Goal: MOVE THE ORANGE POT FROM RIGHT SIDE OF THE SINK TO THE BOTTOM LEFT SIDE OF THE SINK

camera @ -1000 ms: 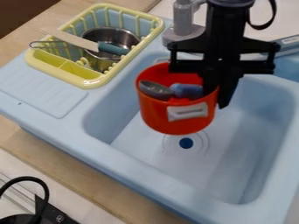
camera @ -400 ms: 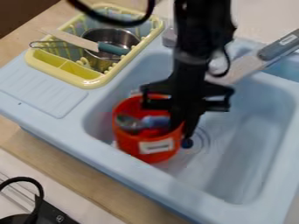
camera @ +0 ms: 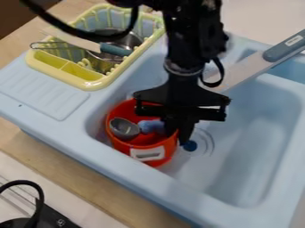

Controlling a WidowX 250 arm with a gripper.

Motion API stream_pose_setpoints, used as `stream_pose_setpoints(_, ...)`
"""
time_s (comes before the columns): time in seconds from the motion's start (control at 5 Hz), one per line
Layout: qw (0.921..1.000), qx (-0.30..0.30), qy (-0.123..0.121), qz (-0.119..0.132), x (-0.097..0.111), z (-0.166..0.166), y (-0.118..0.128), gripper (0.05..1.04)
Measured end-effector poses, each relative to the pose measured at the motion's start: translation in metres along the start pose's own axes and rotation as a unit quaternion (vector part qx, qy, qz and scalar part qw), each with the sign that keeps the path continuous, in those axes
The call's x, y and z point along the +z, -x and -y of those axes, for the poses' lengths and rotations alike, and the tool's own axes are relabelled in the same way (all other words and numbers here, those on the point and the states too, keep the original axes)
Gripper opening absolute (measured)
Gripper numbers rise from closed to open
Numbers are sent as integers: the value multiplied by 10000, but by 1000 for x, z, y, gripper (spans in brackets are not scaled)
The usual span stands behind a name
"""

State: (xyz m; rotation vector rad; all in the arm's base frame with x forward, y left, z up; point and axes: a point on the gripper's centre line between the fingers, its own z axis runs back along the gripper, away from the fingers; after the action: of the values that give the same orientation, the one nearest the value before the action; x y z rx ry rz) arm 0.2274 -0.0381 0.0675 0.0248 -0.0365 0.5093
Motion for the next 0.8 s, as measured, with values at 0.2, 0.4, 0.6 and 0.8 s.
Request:
stream_pose_setpoints(0.2,9998,48,177,-54,7,-3,0,207)
stream_pose_setpoints(0.4,9997,191,102,-85,11,-7,3,449)
stream_pose_setpoints(0.6,9993,335,75,-145,22,-9,6,742)
stream_pose_setpoints(0.8,9991,397,24,-109,32,-8,10,978)
